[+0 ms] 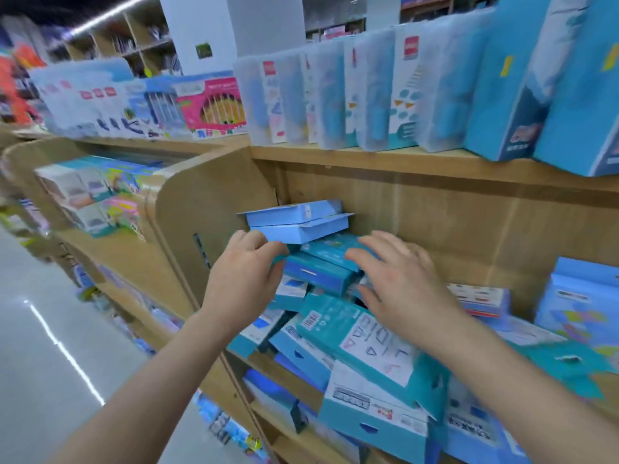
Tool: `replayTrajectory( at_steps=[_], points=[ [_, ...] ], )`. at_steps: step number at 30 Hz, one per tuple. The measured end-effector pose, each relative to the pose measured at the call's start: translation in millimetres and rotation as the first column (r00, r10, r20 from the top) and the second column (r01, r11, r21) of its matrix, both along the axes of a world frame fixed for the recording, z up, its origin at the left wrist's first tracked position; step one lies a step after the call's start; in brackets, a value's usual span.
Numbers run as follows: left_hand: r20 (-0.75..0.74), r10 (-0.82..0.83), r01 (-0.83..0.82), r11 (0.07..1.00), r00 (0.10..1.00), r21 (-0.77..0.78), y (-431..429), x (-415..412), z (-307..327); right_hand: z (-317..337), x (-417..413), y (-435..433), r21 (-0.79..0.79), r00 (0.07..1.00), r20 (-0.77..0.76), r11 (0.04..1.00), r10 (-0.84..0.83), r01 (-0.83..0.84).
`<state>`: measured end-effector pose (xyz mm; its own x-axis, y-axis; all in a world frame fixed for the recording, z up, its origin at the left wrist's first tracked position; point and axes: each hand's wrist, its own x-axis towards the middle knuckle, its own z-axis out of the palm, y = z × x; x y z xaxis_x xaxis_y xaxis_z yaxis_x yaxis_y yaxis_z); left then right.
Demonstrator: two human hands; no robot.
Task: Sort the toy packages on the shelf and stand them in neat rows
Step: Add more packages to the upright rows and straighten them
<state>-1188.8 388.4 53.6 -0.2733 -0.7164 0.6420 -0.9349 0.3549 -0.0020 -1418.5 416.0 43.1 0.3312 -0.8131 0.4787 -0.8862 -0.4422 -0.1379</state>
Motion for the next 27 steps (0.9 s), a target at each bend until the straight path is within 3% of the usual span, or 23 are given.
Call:
replayTrajectory(
  at_steps=[6, 13, 16, 21, 25, 27],
  points=[
    [-0.058, -0.055, 0.056, 0.998, 0.997, 0.028, -33, 34, 4, 7, 63, -63, -0.116, 0.995, -0.022, 0.989, -0.096, 0.093],
    [-0.126, -0.104, 0.122, 0.982, 0.987, 0.146, -54, 53, 8, 7, 72, -108, -0.011, 0.974, 0.149, 0.985, -0.17, 0.174],
    [-0.161, -0.124, 0.16, 0.959, 0.979, 0.233, -60, 51, 6, 5, 72, -115, -0.034, 0.974, 0.188, 0.991, -0.124, 0.132],
    [-0.229, -0.141, 0.212, 0.922, 0.963, 0.324, -68, 52, 1, 27, 75, -102, -0.269, 0.944, 0.326, 0.963, 0.061, 0.031],
    [-0.492, -0.226, 0.424, 0.84, 0.84, 0.339, -58, 55, 9, 57, 81, -83, -0.351, 0.917, 0.378, 0.936, 0.127, 0.015],
    [-0.613, -0.227, 0.457, 0.854, 0.757, 0.248, -42, 56, 19, 64, 83, -76, -0.283, 0.812, 0.559, 0.959, 0.168, -0.004]
  ],
)
